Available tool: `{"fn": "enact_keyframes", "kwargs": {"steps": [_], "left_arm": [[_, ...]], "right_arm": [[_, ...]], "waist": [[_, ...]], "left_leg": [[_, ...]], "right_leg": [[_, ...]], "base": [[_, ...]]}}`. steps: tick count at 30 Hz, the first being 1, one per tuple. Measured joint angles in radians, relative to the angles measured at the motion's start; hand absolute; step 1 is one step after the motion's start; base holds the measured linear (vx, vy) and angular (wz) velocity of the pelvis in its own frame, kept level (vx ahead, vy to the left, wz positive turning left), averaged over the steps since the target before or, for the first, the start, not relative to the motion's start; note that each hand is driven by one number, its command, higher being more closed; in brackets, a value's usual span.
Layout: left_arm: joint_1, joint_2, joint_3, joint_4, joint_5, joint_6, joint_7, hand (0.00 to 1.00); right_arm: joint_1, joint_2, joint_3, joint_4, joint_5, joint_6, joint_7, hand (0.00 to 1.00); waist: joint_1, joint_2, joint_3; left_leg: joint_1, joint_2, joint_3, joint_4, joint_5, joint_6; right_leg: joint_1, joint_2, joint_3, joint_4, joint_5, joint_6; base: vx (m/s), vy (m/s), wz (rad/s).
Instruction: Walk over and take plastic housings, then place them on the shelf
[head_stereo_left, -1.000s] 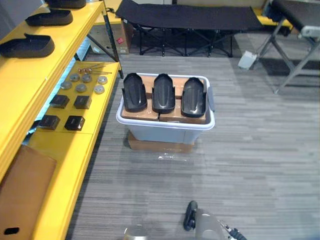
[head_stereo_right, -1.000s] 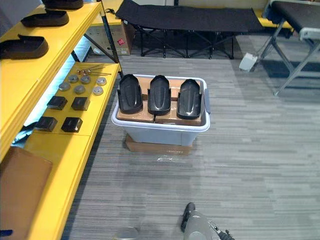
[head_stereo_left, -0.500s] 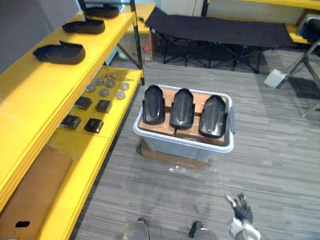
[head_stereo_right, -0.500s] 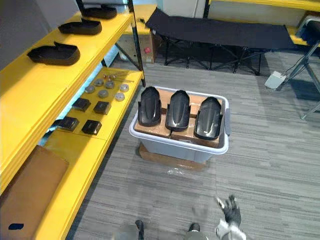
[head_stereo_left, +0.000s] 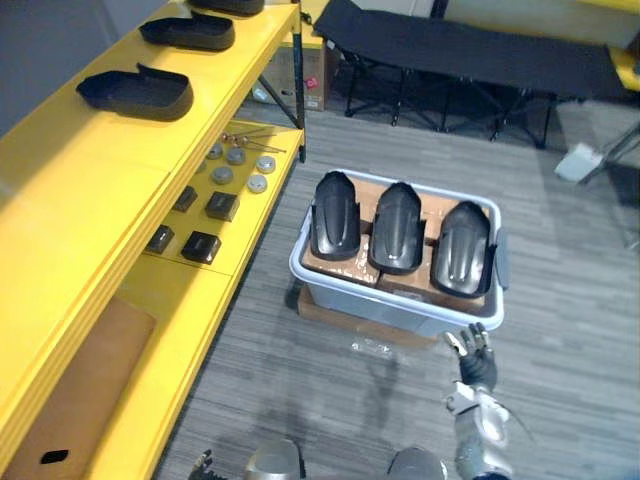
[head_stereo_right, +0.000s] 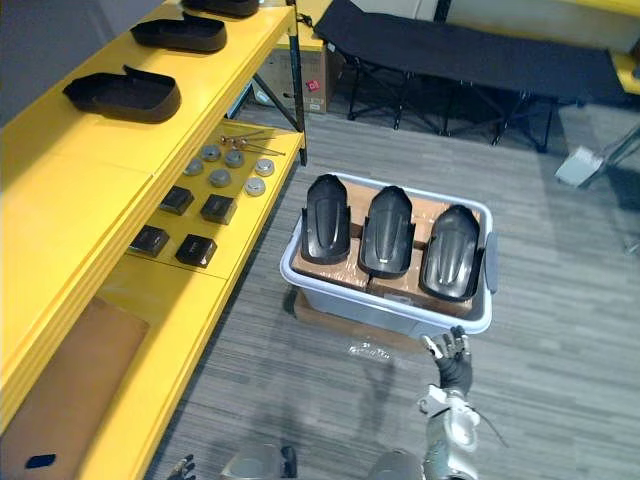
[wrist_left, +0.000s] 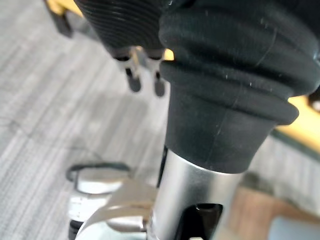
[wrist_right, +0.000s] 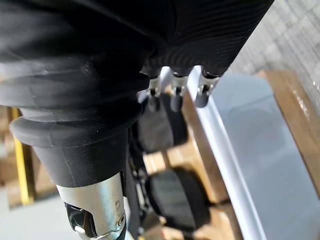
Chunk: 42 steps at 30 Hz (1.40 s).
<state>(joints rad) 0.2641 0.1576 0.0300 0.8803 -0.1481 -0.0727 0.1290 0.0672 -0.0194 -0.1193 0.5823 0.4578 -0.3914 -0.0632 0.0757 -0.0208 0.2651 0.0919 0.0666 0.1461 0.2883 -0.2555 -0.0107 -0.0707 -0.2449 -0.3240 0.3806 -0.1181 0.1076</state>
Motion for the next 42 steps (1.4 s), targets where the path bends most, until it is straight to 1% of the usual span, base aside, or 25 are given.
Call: {"fn": "enact_keyframes", "kwargs": {"steps": [1,2,3,6,9,12,13,14,15,16,17,18,19,20,21,22,24,25,27,30,31,34,35,38,42], "left_arm": [[0.003,0.002,-0.001,0.0,-0.001,0.004,0.0,0.0],[0.01,0.01,-0.001,0.001,-0.005,0.01,-0.001,0.0],[0.008,0.008,-0.001,0.009,-0.007,0.014,-0.003,0.0],[0.006,-0.019,-0.003,0.017,-0.011,0.019,-0.017,0.0],[0.003,-0.028,-0.001,0.047,-0.051,0.018,-0.022,0.0],[0.016,-0.038,0.007,0.05,-0.081,0.014,-0.022,0.0],[0.012,-0.045,0.021,0.057,-0.081,0.008,-0.023,0.0],[0.012,-0.067,0.027,0.055,-0.078,-0.005,-0.026,0.0],[0.012,-0.072,0.029,0.05,-0.074,-0.016,-0.026,0.0],[0.008,-0.075,0.03,0.034,-0.069,-0.028,-0.026,0.0],[0.006,-0.073,0.029,0.016,-0.068,-0.031,-0.027,0.0],[0.005,-0.073,0.028,0.002,-0.066,-0.032,-0.03,0.0],[-0.003,-0.068,0.025,-0.013,-0.04,-0.035,-0.036,0.0],[-0.006,-0.065,0.019,-0.015,-0.028,-0.035,-0.038,0.0],[-0.011,-0.066,0.011,-0.016,-0.025,-0.035,-0.038,0.0],[-0.026,-0.058,0.009,-0.019,-0.015,-0.035,-0.045,0.0],[-0.028,-0.005,-0.005,-0.075,0.03,-0.039,-0.089,0.0],[-0.027,0.02,-0.017,-0.099,0.041,-0.06,-0.108,0.0],[-0.027,0.049,-0.051,-0.126,0.028,-0.081,-0.113,0.0],[-0.033,0.049,-0.055,-0.125,-0.011,-0.1,-0.114,0.0],[-0.039,0.047,-0.055,-0.123,-0.01,-0.106,-0.114,0.0],[-0.04,0.038,-0.055,-0.109,-0.013,-0.144,-0.113,0.0],[-0.045,0.03,-0.055,-0.101,-0.025,-0.15,-0.112,0.0],[-0.064,0.02,-0.074,-0.073,-0.052,-0.172,-0.112,0.0],[-0.065,0.011,-0.076,-0.065,-0.072,-0.188,-0.112,0.0]], "right_arm": [[0.002,0.0,0.002,-0.025,-0.011,0.001,-0.023,0.0],[0.008,-0.001,0.003,-0.039,-0.028,0.003,-0.04,0.0],[0.007,-0.011,0.003,-0.04,-0.038,0.005,-0.047,0.0],[0.0,-0.037,-0.017,-0.06,-0.045,0.023,-0.072,0.0],[0.008,-0.056,-0.054,-0.06,-0.051,0.05,-0.097,0.0],[0.004,-0.096,-0.073,-0.061,-0.051,0.056,-0.142,0.0],[0.004,-0.115,-0.077,-0.061,-0.052,0.056,-0.158,0.0],[0.005,-0.133,-0.099,-0.065,-0.065,0.056,-0.172,0.0],[0.005,-0.138,-0.116,-0.068,-0.073,0.053,-0.179,0.0],[0.005,-0.142,-0.164,-0.073,-0.073,0.05,-0.183,0.0],[0.002,-0.148,-0.212,-0.084,-0.07,0.046,-0.192,0.0],[-0.002,-0.152,-0.236,-0.091,-0.068,0.043,-0.199,0.0],[-0.014,-0.167,-0.274,-0.093,-0.068,0.039,-0.208,0.0],[-0.014,-0.184,-0.293,-0.092,-0.067,0.036,-0.22,0.0],[-0.025,-0.206,-0.312,-0.095,-0.066,0.027,-0.226,0.0],[-0.034,-0.213,-0.334,-0.095,-0.064,0.02,-0.236,0.0],[-0.068,-0.214,-0.344,-0.1,-0.06,0.015,-0.262,0.0],[-0.087,-0.215,-0.353,-0.099,-0.06,0.015,-0.27,0.0],[-0.142,-0.218,-0.378,-0.09,-0.056,0.013,-0.287,0.0],[-0.251,-0.266,-0.375,-0.014,-0.023,0.017,-0.291,0.0],[-0.303,-0.301,-0.373,0.029,0.005,0.022,-0.299,0.0],[-0.434,-0.391,-0.368,0.143,0.041,0.064,-0.336,0.0],[-0.486,-0.428,-0.368,0.187,0.043,0.085,-0.355,0.0],[-0.565,-0.515,-0.33,0.272,0.045,0.102,-0.392,0.0],[-0.62,-0.552,-0.325,0.353,0.042,0.144,-0.397,0.0]], "waist": [[-0.001,-0.003,0.0],[-0.002,-0.028,-0.008],[-0.001,-0.02,-0.008],[-0.01,0.041,-0.021],[-0.018,0.043,-0.02],[-0.024,0.041,-0.024],[-0.028,0.04,-0.023],[-0.026,0.052,-0.016],[-0.026,0.057,-0.01],[-0.027,0.05,0.008],[-0.029,0.05,0.01],[-0.033,0.05,0.012],[-0.035,0.047,0.018],[-0.037,0.048,0.022],[-0.037,0.059,0.033],[-0.033,0.046,0.059],[-0.037,-0.007,0.105],[-0.032,-0.027,0.131],[-0.022,-0.039,0.157],[-0.002,-0.032,0.165],[0.006,-0.029,0.166],[0.031,-0.024,0.17],[0.034,-0.013,0.185],[0.041,0.012,0.207],[0.046,0.023,0.216]], "left_leg": [[0.009,-0.001,0.003,0.003,-0.017,-0.01],[0.013,-0.017,0.004,0.014,-0.047,-0.017],[0.01,-0.012,0.002,0.031,-0.066,-0.016],[-0.027,0.045,-0.024,0.07,-0.117,-0.034],[-0.024,0.067,-0.036,0.068,-0.122,-0.044],[-0.033,0.083,-0.039,0.116,-0.123,-0.07],[-0.113,0.096,-0.044,0.274,-0.102,-0.097],[-0.205,0.118,-0.053,0.446,-0.041,-0.092],[-0.241,0.127,-0.054,0.521,0.003,-0.088],[-0.291,0.132,-0.052,0.613,0.051,-0.081],[-0.313,0.13,-0.046,0.582,0.019,-0.067],[-0.322,0.129,-0.047,0.536,0.006,-0.065],[-0.318,0.12,-0.052,0.375,0.003,-0.069],[-0.303,0.111,-0.057,0.224,0.031,-0.08],[-0.295,0.111,-0.06,0.115,0.091,-0.086],[-0.296,0.099,-0.056,0.1,0.122,-0.095],[-0.308,0.041,-0.037,0.054,0.136,-0.072],[-0.314,0.024,-0.027,0.05,0.14,-0.064],[-0.348,0.005,-0.029,0.065,0.131,-0.048],[-0.382,0.005,-0.034,0.101,0.121,-0.033],[-0.4,0.003,-0.045,0.107,0.118,-0.031],[-0.461,0.005,-0.06,0.134,0.111,-0.033],[-0.478,0.01,-0.067,0.15,0.106,-0.034],[-0.521,0.008,-0.081,0.166,0.105,-0.033],[-0.548,0.008,-0.087,0.172,0.108,-0.031]], "right_leg": [[-0.007,0.025,0.004,-0.072,0.049,0.004],[-0.029,0.033,0.028,-0.106,0.132,-0.01],[-0.026,0.034,0.035,-0.093,0.107,-0.006],[-0.027,0.105,0.046,-0.135,0.105,-0.01],[-0.026,0.124,0.032,-0.118,0.084,-0.033],[-0.039,0.125,0.024,-0.067,0.006,-0.04],[-0.036,0.127,0.021,-0.069,0.001,-0.045],[-0.016,0.135,0.022,-0.089,0.003,-0.048],[0.001,0.139,0.023,-0.103,0.004,-0.05],[0.037,0.129,0.024,-0.13,0.008,-0.056],[0.048,0.116,0.023,-0.143,0.016,-0.062],[0.053,0.11,0.021,-0.153,0.021,-0.06],[0.053,0.096,0.02,-0.178,0.04,-0.044],[0.048,0.09,0.023,-0.197,0.052,-0.032],[0.043,0.091,0.03,-0.204,0.058,-0.018],[0.032,0.075,0.052,-0.193,0.058,-0.006],[-0.006,0.027,0.077,-0.192,0.085,0.035],[-0.018,0.012,0.083,-0.199,0.098,0.042],[-0.025,-0.001,0.082,-0.231,0.126,0.049],[-0.036,0.002,0.082,-0.244,0.152,0.047],[-0.042,0.003,0.08,-0.247,0.153,0.048],[-0.086,0.013,0.079,-0.245,0.153,0.047],[-0.096,0.018,0.079,-0.238,0.153,0.047],[-0.13,0.019,0.076,-0.227,0.15,0.046],[-0.158,0.018,0.075,-0.212,0.146,0.041]], "base": [[0.05,-0.066,-0.01],[0.03,-0.085,-0.08],[0.04,-0.085,-0.23],[0.0,-0.105,-0.18],[0.02,-0.083,0.08],[0.03,-0.083,0.14],[0.03,-0.097,0.09],[0.04,-0.102,0.07],[0.09,-0.077,0.05],[0.11,-0.014,0.09],[0.12,0.008,0.08],[0.09,0.055,-0.04],[0.05,0.075,-0.13],[0.07,0.152,-0.24],[0.06,0.164,-0.28],[0.09,0.232,-0.23],[0.1,0.217,-0.1],[0.08,0.192,0.06],[0.06,0.154,0.1],[0.04,0.096,0.07],[0.01,0.045,0.17],[-0.02,0.02,0.08],[-0.06,0.013,0.01],[-0.08,0.015,0.05],[-0.04,0.006,0.02]]}}
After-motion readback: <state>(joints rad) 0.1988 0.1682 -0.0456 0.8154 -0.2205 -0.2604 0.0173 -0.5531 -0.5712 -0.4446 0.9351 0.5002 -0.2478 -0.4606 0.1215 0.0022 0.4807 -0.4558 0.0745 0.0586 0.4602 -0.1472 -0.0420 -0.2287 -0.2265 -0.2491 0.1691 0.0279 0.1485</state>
